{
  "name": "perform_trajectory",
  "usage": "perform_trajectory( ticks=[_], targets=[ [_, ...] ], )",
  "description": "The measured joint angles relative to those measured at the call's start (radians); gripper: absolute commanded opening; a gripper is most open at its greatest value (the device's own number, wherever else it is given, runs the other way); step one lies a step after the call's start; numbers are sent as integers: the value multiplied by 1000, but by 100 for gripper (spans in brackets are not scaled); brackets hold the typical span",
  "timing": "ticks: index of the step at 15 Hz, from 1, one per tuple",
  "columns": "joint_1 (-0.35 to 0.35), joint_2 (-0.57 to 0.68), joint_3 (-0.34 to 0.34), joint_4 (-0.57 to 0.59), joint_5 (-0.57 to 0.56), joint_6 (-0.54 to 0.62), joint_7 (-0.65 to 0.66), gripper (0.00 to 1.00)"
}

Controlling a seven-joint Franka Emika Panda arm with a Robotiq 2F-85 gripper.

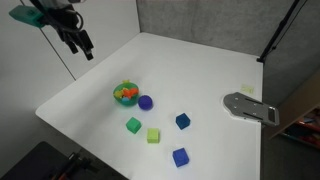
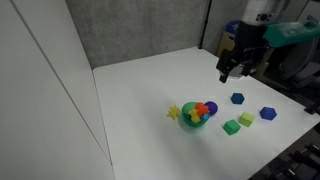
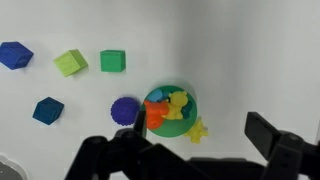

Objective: Remove the orange toy from the bowl

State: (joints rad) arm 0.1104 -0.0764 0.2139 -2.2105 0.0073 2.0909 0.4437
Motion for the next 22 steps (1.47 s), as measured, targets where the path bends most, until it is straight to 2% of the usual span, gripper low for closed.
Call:
perform_trajectory(
  ticks=[3, 14, 22],
  targets=[
    [-1, 86, -19, 24, -37, 79, 20, 100],
    [12, 361, -124, 89, -46, 380, 19, 100],
    [59, 576, -205, 219, -47, 404, 19, 100]
  ],
)
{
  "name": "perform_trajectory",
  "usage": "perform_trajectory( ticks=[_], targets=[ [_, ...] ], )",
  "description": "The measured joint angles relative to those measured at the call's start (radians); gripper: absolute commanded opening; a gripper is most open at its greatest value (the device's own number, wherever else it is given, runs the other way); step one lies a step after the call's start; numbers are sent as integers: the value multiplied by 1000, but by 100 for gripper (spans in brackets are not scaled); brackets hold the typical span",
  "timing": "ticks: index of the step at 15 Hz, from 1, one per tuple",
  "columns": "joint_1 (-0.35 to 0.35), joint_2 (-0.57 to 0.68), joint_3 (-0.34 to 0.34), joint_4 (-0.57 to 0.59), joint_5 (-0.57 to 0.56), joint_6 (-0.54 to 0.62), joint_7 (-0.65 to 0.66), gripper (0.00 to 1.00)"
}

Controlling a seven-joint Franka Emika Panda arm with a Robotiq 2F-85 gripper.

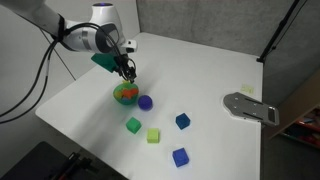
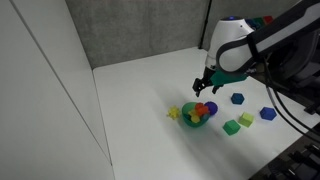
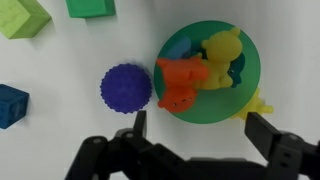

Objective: Remove the orange toy from the bowl

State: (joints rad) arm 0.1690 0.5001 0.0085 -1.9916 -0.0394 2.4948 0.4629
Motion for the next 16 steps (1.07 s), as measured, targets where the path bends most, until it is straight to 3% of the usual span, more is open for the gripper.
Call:
perform_trajectory(
  ticks=[9, 10, 11, 16],
  targets=[
    [75, 211, -52, 130, -7, -12, 0, 100],
    [78, 226, -54, 142, -7, -22, 0, 75],
    [81, 240, -56, 154, -7, -33, 0, 73],
    [95, 267, -64, 217, -7, -125, 0, 35]
  ],
)
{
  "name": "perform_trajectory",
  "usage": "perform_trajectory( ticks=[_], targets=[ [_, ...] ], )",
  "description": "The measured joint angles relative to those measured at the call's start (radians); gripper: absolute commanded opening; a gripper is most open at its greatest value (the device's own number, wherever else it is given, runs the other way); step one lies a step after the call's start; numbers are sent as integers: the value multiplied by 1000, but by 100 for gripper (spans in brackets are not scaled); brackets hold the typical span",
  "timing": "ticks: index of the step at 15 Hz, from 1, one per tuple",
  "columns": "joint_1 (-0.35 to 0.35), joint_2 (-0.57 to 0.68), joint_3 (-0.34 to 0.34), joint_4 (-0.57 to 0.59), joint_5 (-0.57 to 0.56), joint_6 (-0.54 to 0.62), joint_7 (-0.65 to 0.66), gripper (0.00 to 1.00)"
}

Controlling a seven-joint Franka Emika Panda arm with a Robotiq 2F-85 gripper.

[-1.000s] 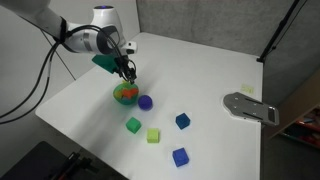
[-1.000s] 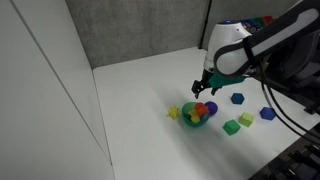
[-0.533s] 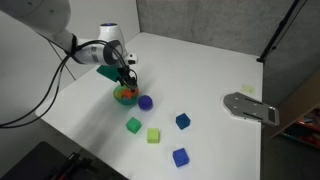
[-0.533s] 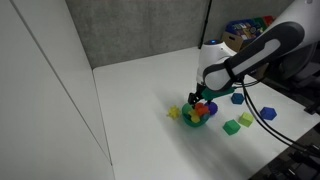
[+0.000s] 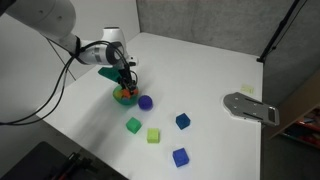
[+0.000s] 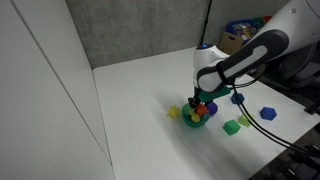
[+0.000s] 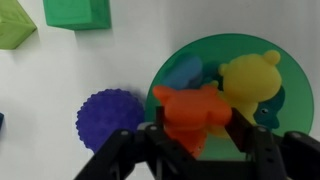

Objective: Remove the orange toy from the bowl

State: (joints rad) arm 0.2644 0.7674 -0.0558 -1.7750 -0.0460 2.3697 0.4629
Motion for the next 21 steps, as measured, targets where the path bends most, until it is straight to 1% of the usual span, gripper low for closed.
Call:
perform_trajectory(
  ticks=[2, 4, 5, 7, 11, 16, 21],
  targets=[
    [1, 0, 0, 19, 0, -27, 0, 30],
    [4, -8, 0, 31, 0, -41, 0, 22],
    [6, -16, 1, 35, 0, -48, 0, 21],
    [12, -39, 2, 40, 0, -59, 0, 16],
    [17, -92, -2, 44, 0, -67, 7, 12],
    [9, -123, -43, 45, 0, -72, 39, 12],
    [-33, -123, -89, 40, 0, -72, 75, 12]
  ],
)
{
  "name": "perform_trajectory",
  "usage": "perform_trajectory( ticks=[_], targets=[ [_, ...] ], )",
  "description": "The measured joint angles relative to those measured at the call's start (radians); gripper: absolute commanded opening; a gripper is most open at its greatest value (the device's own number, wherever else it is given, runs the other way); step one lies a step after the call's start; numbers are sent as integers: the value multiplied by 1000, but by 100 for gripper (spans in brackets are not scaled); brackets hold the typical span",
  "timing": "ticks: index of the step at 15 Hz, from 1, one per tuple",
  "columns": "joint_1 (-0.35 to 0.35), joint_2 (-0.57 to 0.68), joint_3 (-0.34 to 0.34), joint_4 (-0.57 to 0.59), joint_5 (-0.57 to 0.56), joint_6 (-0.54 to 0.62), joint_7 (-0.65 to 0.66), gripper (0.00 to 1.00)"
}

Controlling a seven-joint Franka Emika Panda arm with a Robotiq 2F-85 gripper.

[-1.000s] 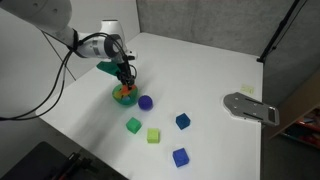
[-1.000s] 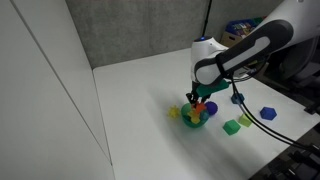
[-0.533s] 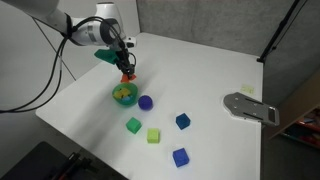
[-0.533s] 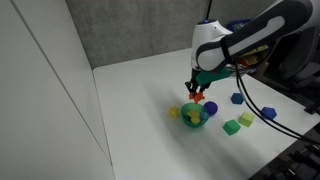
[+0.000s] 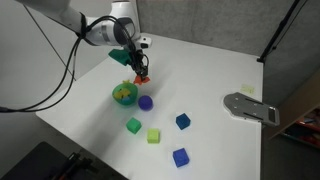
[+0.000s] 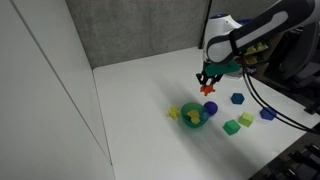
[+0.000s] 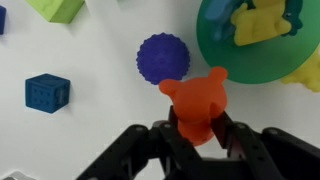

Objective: Remove the orange toy from the bowl

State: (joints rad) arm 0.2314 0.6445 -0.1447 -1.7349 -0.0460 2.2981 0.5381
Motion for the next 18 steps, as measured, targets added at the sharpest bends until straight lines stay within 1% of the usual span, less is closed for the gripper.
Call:
perform_trajectory(
  ticks=[4, 8, 9, 10, 11, 12, 14, 17, 18],
  targets=[
    [-49, 0, -41, -11, 0, 4, 31, 12],
    [-103, 0, -70, -54, 0, 65, 66, 12],
    [-114, 0, -76, -68, 0, 81, 73, 29],
    [-123, 0, -81, -83, 0, 92, 78, 62],
    [-129, 0, -84, -94, 0, 97, 81, 58],
    [-132, 0, -86, -104, 0, 97, 81, 58],
    [-130, -1, -81, -118, 0, 93, 80, 71],
    [-128, -23, -54, -142, 0, 85, 52, 95],
    [-128, -37, -41, -152, 1, 80, 35, 99]
  ],
)
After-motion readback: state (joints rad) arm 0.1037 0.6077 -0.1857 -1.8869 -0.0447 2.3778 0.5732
